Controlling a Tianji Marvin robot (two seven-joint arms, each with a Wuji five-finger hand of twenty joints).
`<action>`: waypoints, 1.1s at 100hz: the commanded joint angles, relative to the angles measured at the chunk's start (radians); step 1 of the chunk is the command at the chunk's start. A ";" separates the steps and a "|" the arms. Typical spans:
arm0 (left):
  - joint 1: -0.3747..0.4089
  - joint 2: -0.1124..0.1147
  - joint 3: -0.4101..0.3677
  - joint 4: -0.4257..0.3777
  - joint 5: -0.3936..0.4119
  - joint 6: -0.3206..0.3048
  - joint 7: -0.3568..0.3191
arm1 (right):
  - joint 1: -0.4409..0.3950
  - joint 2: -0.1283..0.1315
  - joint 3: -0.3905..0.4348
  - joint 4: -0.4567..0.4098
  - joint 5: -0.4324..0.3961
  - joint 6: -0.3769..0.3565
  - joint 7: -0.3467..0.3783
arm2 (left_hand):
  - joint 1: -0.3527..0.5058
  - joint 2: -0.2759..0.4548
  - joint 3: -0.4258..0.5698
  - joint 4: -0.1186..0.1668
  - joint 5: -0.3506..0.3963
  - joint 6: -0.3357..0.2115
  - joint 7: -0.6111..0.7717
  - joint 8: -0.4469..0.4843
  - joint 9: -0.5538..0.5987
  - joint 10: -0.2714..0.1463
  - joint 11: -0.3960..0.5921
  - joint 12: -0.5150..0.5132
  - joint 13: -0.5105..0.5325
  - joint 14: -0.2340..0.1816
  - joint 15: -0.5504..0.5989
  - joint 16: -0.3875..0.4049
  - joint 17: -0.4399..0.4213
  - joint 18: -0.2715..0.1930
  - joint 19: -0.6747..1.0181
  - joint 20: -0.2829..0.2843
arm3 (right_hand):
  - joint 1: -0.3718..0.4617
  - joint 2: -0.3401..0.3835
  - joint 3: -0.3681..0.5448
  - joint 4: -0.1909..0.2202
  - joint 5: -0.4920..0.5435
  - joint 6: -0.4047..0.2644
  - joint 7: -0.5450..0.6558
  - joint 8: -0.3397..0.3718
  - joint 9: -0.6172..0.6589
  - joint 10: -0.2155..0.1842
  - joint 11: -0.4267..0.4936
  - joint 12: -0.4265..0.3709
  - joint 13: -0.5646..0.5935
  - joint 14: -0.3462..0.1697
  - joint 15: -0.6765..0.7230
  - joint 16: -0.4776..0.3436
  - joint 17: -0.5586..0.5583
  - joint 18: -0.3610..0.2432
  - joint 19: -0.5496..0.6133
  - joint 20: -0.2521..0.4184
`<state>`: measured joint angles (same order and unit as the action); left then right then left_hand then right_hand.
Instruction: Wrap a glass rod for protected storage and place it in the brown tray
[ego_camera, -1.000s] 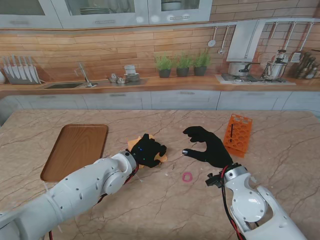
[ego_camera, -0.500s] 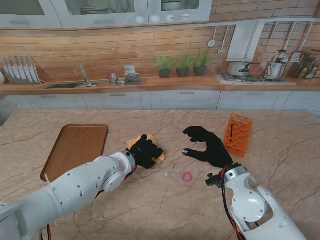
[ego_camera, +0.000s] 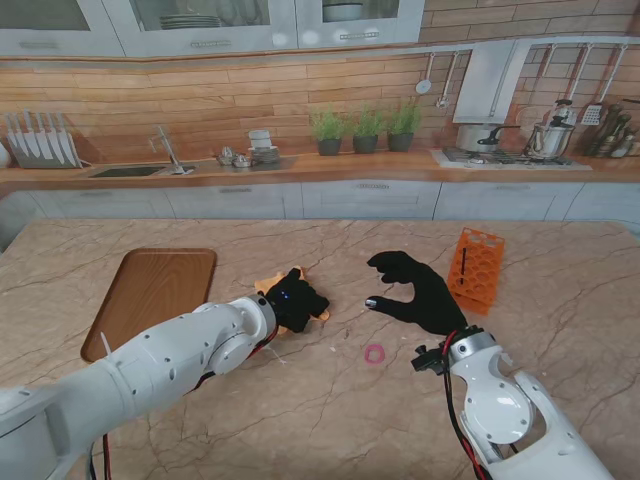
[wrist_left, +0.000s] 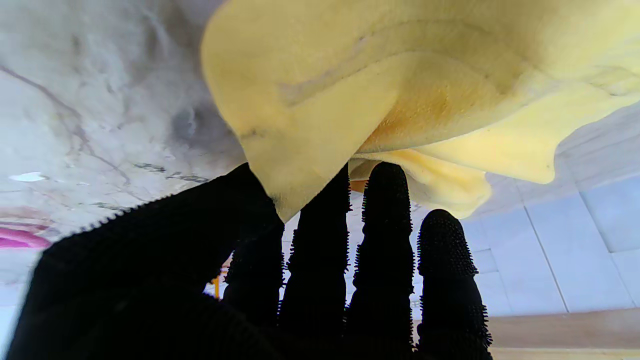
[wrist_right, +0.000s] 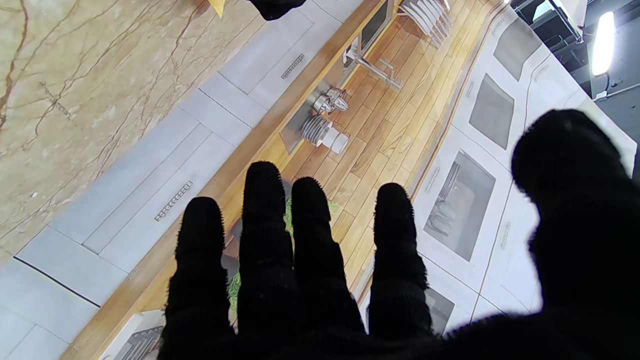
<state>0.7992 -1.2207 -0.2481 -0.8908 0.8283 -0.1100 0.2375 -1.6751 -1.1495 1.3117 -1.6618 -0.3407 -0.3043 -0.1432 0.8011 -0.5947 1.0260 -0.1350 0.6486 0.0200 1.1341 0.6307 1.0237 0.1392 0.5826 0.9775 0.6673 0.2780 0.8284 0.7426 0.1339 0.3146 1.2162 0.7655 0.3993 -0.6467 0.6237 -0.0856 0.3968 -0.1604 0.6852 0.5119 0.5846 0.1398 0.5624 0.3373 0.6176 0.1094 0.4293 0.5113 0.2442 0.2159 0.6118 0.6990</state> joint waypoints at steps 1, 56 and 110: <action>0.011 -0.008 -0.009 -0.002 -0.007 -0.010 0.004 | -0.005 -0.005 0.000 -0.008 -0.001 0.000 -0.003 | 0.012 -0.041 0.048 0.029 -0.036 -0.033 0.050 0.059 -0.027 -0.042 0.037 0.022 -0.026 -0.018 0.012 0.005 -0.028 -0.005 0.023 -0.013 | -0.043 0.039 0.015 0.039 0.021 -0.019 -0.018 0.004 0.012 -0.005 -0.003 0.012 -0.001 -0.004 0.006 0.014 0.001 0.006 0.018 0.025; 0.081 0.024 -0.139 -0.059 -0.029 -0.200 0.036 | -0.009 -0.007 0.002 -0.011 -0.002 -0.005 -0.012 | -0.026 0.014 0.028 0.021 -0.133 -0.090 0.102 0.201 -0.062 -0.099 0.081 0.025 -0.015 -0.079 0.003 -0.010 -0.015 -0.033 0.014 -0.016 | -0.053 0.051 0.018 0.039 0.015 -0.020 -0.020 0.003 0.013 -0.004 -0.004 0.012 -0.001 -0.003 0.006 0.014 0.002 0.006 0.018 0.027; 0.136 0.078 -0.210 -0.147 -0.066 -0.396 -0.112 | -0.005 -0.006 -0.002 -0.005 0.001 -0.004 -0.005 | 0.016 0.029 -0.029 -0.019 -0.137 -0.132 0.086 0.165 -0.071 -0.113 0.003 0.015 -0.032 -0.103 -0.067 -0.039 -0.051 -0.028 -0.100 -0.060 | -0.056 0.054 0.022 0.039 0.013 -0.021 -0.022 0.000 0.013 -0.004 -0.006 0.011 -0.001 -0.004 0.005 0.014 0.001 0.006 0.017 0.028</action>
<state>0.9258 -1.1455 -0.4565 -1.0247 0.7663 -0.4975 0.1418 -1.6771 -1.1515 1.3122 -1.6636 -0.3398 -0.3061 -0.1497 0.7979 -0.5813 0.9998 -0.1350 0.5288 -0.0783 1.1971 0.8015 0.9646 0.0528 0.5995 0.9981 0.6423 0.2003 0.7715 0.7162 0.1037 0.2948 1.1254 0.7146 0.3872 -0.6130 0.6388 -0.0735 0.3968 -0.1604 0.6843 0.5118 0.5846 0.1399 0.5622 0.3373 0.6177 0.1096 0.4293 0.5126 0.2442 0.2166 0.6119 0.7005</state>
